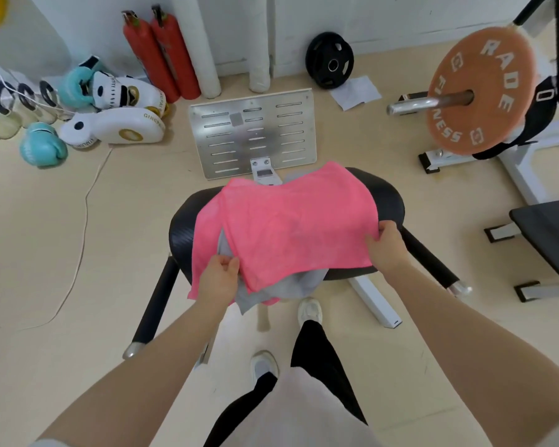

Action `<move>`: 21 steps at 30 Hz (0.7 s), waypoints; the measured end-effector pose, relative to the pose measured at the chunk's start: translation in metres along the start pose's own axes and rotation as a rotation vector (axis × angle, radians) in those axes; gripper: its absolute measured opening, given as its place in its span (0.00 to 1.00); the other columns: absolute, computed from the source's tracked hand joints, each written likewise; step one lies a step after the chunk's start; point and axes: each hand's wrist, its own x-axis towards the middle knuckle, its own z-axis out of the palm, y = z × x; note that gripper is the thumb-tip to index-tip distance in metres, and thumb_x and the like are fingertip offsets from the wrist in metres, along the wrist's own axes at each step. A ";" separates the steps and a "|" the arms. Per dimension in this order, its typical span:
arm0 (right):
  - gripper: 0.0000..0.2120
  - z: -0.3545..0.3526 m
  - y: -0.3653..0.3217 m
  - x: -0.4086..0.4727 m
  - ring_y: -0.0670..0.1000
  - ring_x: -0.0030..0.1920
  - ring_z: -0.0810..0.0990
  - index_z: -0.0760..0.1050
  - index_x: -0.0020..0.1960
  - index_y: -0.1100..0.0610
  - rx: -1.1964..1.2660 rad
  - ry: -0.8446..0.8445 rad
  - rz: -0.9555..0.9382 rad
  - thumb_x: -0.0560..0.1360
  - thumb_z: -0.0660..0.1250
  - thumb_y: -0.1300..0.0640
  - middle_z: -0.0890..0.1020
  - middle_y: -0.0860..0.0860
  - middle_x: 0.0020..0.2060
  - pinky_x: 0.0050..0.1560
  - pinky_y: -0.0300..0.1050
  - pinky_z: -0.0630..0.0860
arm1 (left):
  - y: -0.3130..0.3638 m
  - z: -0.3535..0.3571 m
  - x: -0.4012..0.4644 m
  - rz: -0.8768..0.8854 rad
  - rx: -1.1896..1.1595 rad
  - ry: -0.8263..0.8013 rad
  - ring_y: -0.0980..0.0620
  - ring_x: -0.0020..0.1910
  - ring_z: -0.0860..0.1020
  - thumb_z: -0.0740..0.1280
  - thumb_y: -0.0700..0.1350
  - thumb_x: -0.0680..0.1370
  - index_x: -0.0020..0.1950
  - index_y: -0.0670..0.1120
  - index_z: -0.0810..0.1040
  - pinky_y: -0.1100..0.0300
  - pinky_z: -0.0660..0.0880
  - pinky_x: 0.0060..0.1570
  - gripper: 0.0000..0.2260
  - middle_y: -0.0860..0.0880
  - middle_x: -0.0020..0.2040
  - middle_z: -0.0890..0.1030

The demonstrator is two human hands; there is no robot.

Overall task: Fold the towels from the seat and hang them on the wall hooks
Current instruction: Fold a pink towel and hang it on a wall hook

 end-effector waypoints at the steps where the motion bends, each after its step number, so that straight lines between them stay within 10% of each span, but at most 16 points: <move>1: 0.04 0.003 0.002 -0.005 0.51 0.37 0.67 0.65 0.50 0.59 0.022 -0.010 0.021 0.76 0.56 0.60 0.70 0.54 0.43 0.34 0.42 0.64 | -0.002 0.003 -0.002 0.008 -0.021 0.006 0.48 0.39 0.72 0.60 0.44 0.79 0.46 0.36 0.72 0.53 0.69 0.42 0.11 0.47 0.37 0.75; 7: 0.13 0.007 0.007 -0.014 0.49 0.31 0.59 0.57 0.35 0.54 0.165 0.028 0.068 0.76 0.56 0.60 0.61 0.49 0.31 0.30 0.40 0.57 | -0.006 0.017 -0.010 0.021 -0.181 -0.041 0.55 0.27 0.65 0.65 0.42 0.77 0.30 0.45 0.64 0.66 0.60 0.25 0.17 0.51 0.27 0.66; 14: 0.14 -0.006 0.012 -0.023 0.56 0.47 0.73 0.70 0.57 0.66 0.264 -0.018 0.083 0.79 0.59 0.55 0.75 0.63 0.50 0.53 0.59 0.78 | -0.007 0.023 -0.008 -0.036 -0.155 -0.053 0.49 0.34 0.67 0.65 0.39 0.75 0.37 0.43 0.65 0.58 0.63 0.36 0.10 0.50 0.31 0.67; 21: 0.08 -0.024 0.006 -0.027 0.55 0.49 0.72 0.69 0.56 0.58 0.396 -0.004 0.259 0.79 0.56 0.58 0.73 0.54 0.49 0.40 0.46 0.74 | 0.005 0.023 -0.021 -0.145 -0.221 0.050 0.47 0.43 0.69 0.51 0.38 0.81 0.38 0.48 0.66 0.54 0.69 0.43 0.13 0.52 0.34 0.66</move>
